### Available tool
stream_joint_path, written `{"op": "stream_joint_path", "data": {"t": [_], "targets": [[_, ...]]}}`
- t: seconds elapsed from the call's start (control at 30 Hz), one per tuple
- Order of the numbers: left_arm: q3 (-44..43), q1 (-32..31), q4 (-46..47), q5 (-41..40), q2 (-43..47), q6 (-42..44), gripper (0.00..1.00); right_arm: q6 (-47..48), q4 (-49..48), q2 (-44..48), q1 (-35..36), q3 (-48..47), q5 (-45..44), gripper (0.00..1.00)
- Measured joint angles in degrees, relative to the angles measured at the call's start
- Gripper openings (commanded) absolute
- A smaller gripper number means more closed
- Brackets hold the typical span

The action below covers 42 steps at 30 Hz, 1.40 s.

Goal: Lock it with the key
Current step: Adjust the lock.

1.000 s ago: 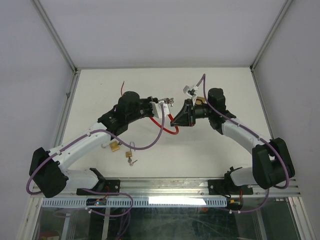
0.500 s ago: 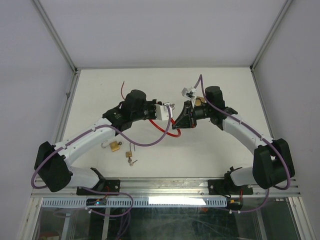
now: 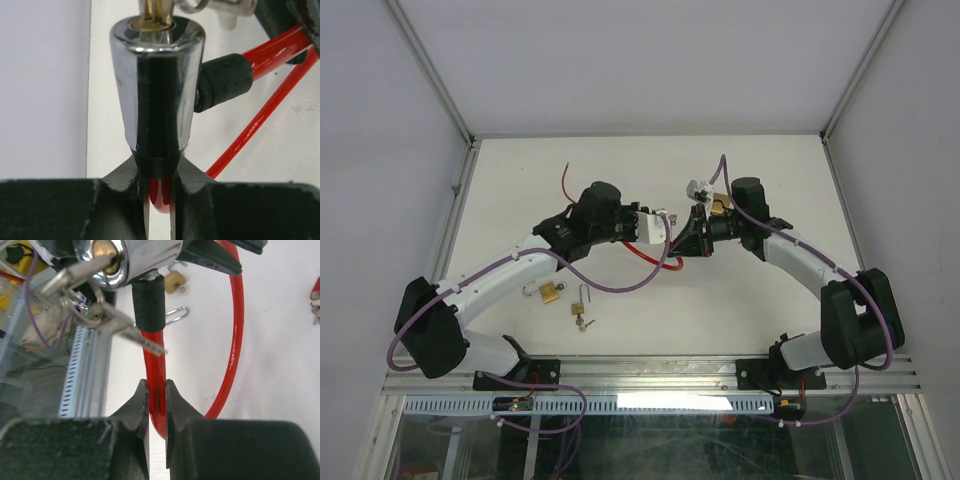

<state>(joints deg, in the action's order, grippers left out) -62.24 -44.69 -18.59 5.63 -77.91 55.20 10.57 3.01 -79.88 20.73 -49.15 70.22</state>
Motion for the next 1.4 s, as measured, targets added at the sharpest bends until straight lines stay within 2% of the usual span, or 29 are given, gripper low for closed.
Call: {"op": "stream_joint_path", "data": {"t": [0.27, 0.43, 0.9, 0.93, 0.97, 1.17, 1.4], "targets": [[0.0, -3.7, -0.1, -8.5, -5.7, -0.1, 0.0, 3.2, -16.2, -7.9, -0.3, 7.6, -2.9, 0.0], [0.2, -4.8, 1.2, -11.8, -7.0, -0.4, 0.0, 2.8, -22.4, -9.0, -1.0, 9.6, -2.4, 0.0], [-0.3, -7.1, 4.2, -16.9, -9.9, -3.4, 0.0, 3.3, -19.5, -6.1, -4.5, 11.2, -4.0, 0.0], [-0.4, -7.2, 4.3, -17.2, -10.1, -3.5, 0.0, 3.3, -19.2, -5.9, -4.6, 11.2, -4.1, 0.34], [-0.5, -7.3, 4.3, -17.5, -10.2, -3.6, 0.0, 3.3, -18.9, -5.7, -4.7, 11.2, -4.3, 0.4], [-1.0, -9.5, 4.0, -17.5, -11.5, -4.6, 0.0, 7.4, -17.7, -3.5, -6.2, 11.2, -4.5, 0.46], [-1.3, -10.1, 3.8, -17.5, -11.7, -5.1, 0.0, 9.7, -16.5, -1.9, -6.8, 11.2, -4.4, 0.47]]}}
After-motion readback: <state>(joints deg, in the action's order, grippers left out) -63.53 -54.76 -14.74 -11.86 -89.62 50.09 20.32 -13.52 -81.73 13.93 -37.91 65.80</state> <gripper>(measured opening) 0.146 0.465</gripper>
